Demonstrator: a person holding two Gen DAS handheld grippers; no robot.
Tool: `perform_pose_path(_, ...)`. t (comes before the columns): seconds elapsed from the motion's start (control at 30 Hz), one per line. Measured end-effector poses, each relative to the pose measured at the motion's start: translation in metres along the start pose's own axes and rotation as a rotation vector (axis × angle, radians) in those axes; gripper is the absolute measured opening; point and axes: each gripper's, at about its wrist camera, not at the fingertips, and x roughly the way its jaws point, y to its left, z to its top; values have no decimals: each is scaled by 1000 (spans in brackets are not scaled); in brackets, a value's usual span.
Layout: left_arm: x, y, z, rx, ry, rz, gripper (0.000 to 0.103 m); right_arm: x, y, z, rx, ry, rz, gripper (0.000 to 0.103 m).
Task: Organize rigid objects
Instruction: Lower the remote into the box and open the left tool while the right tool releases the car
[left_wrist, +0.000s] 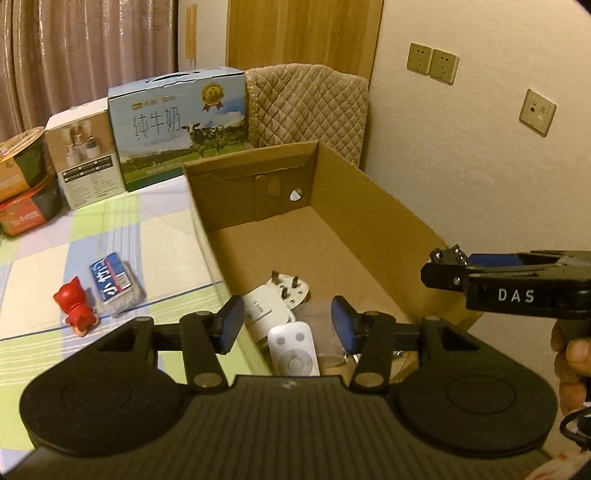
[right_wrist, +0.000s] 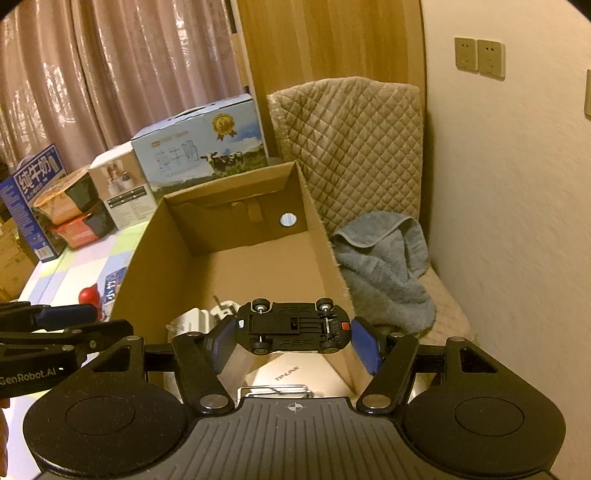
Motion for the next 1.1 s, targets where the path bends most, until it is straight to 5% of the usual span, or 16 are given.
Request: perform_pose_path(1.1, -34, 19, -11, -31, -11, 17, 47, -13, 36, 1, -51, 3, 24, 64)
